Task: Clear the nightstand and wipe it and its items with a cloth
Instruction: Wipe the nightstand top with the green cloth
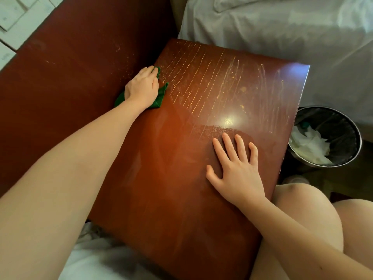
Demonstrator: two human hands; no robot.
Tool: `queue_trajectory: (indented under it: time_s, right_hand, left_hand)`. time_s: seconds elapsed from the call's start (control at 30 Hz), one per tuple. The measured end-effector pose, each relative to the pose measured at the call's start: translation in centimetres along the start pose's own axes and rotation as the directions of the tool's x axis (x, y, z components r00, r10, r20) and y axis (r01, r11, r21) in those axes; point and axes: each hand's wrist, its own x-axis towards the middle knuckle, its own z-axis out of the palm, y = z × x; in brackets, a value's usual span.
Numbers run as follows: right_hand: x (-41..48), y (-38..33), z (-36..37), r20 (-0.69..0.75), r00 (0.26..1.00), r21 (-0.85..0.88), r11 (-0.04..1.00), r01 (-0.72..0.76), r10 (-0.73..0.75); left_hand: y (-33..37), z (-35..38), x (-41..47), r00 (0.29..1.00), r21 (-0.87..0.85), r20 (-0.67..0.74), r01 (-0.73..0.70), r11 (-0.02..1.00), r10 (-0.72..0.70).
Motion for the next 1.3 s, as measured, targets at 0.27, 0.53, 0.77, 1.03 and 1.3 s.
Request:
queue_trajectory:
  time_s: [0.27, 0.53, 0.77, 1.03, 1.3]
  right_hand:
    - [0.0, 0.0, 0.0, -0.001, 1.000, 0.000, 1.000, 0.003, -0.003]
    - [0.0, 0.0, 0.0, 0.002, 1.000, 0.003, 1.000, 0.002, -0.002]
    - [0.0, -0.1, 0.0, -0.009, 1.000, 0.015, 1.000, 0.001, -0.001]
    - [0.0, 0.0, 0.1, -0.009, 1.000, 0.022, 1.000, 0.001, -0.001]
    - [0.0, 0.1, 0.1, 0.007, 1.000, 0.015, 1.000, 0.000, -0.001]
  left_hand:
    - [0.5, 0.0, -2.7, 0.991, 0.039, 0.017, -0.137, 0.990, 0.136]
    - [1.0, 0.4, -7.6, 0.935, 0.017, 0.052, -0.352, 0.936, 0.350]
    - [2.7, 1.1, -14.3, 0.809, 0.049, -0.004, -0.587, 0.808, 0.588]
    - [1.8, 1.1, -12.5, 0.801, 0.009, 0.038, -0.598, 0.801, 0.597]
    - [0.1, 0.1, -4.7, 0.973, 0.040, 0.069, -0.225, 0.974, 0.221]
